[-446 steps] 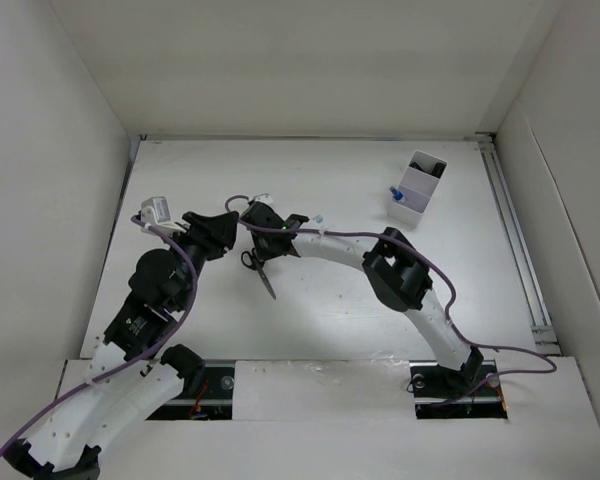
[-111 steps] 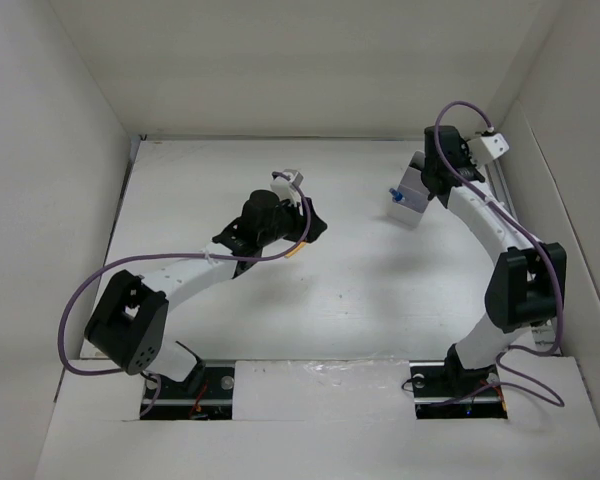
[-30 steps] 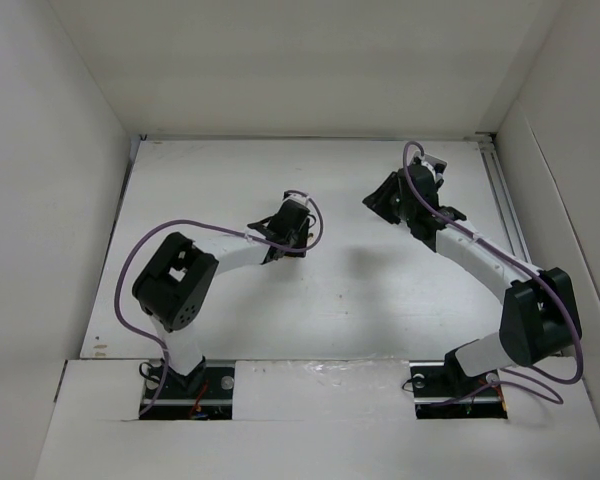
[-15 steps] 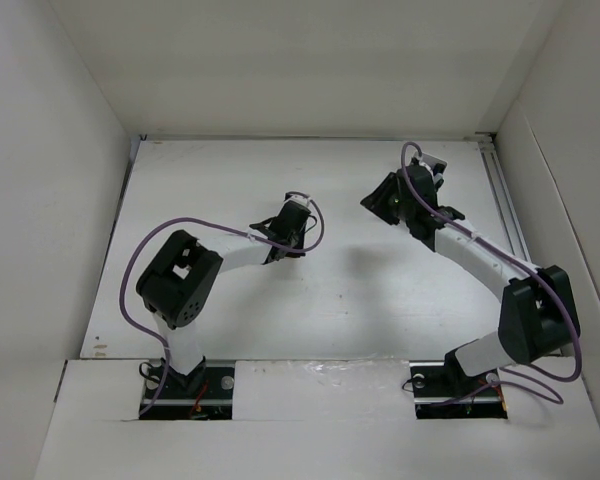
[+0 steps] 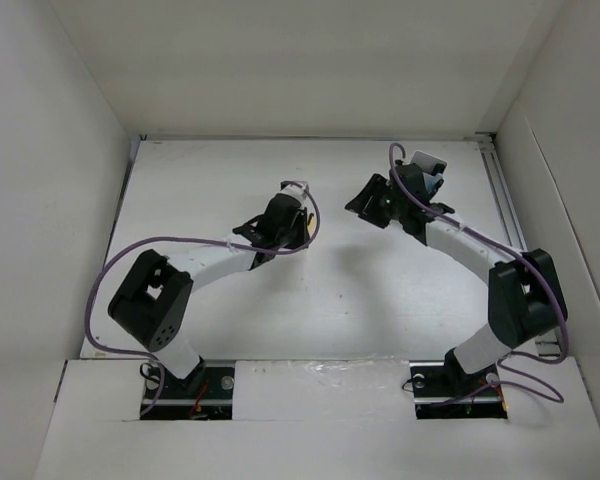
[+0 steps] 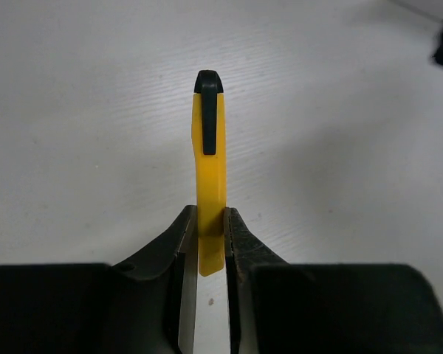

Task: Sort the stationery into containers
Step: Pick up the stationery from the center of the board.

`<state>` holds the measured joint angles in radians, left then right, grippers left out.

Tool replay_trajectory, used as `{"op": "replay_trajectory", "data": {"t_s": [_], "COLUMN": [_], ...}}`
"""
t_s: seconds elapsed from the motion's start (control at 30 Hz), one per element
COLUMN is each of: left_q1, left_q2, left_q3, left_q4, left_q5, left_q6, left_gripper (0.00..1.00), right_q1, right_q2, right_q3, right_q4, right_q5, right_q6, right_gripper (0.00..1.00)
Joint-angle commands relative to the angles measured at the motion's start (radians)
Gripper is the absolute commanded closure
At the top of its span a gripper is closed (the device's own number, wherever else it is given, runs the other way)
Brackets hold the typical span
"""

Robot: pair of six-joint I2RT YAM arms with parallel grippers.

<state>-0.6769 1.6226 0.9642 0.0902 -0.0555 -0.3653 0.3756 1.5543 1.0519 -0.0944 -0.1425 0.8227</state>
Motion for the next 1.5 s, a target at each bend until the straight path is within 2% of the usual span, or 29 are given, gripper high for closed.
{"op": "replay_trajectory", "data": {"t_s": [0.0,0.23,0.47,0.67,0.8,1.0,1.03,1.07,1.17,1.27,1.43,1.47], "left_q1": [0.0,0.0,0.0,0.0,0.0,0.0,0.0,0.0,0.0,0.0,0.0,0.0], "left_q2": [-0.07,-0.043,-0.009,-0.018,-0.018,-0.039,-0.04,-0.052,-0.065,-0.095,-0.164,-0.177], "left_q3": [-0.018,-0.045,-0.055,-0.065,-0.074,-0.085,-0.094,-0.094,-0.105,-0.127,-0.157,-0.176], "left_q4": [0.08,0.14,0.186,0.207,0.207,0.239,0.24,0.24,0.24,0.261,0.292,0.301], "left_q5": [0.077,0.129,0.167,0.177,0.197,0.229,0.229,0.238,0.238,0.247,0.282,0.283], "left_q6": [-0.023,-0.023,-0.023,-0.023,-0.023,-0.032,-0.032,-0.032,-0.032,-0.032,-0.032,-0.032], "left_gripper": [1.0,1.0,1.0,1.0,1.0,1.0,1.0,1.0,1.0,1.0,0.73,0.63], "right_q1": [0.011,0.042,0.104,0.105,0.105,0.125,0.125,0.125,0.125,0.125,0.125,0.125], "right_q2": [0.042,0.081,0.141,0.213,0.225,0.225,0.225,0.225,0.225,0.225,0.202,0.202], "right_q3": [0.051,0.069,0.115,0.134,0.134,0.143,0.143,0.143,0.152,0.152,0.152,0.152], "right_q4": [0.055,0.093,0.102,0.102,0.102,0.102,0.102,0.102,0.102,0.102,0.111,0.111], "right_q5": [-0.055,-0.173,-0.183,-0.144,-0.153,-0.174,-0.174,-0.183,-0.183,-0.183,-0.149,-0.149], "right_q6": [-0.022,-0.056,-0.086,-0.086,-0.086,-0.086,-0.086,-0.086,-0.086,-0.086,-0.056,-0.056], "right_gripper": [0.44,0.39,0.38,0.39,0.46,0.65,0.7,0.82,1.0,1.0,1.0,1.0]}}
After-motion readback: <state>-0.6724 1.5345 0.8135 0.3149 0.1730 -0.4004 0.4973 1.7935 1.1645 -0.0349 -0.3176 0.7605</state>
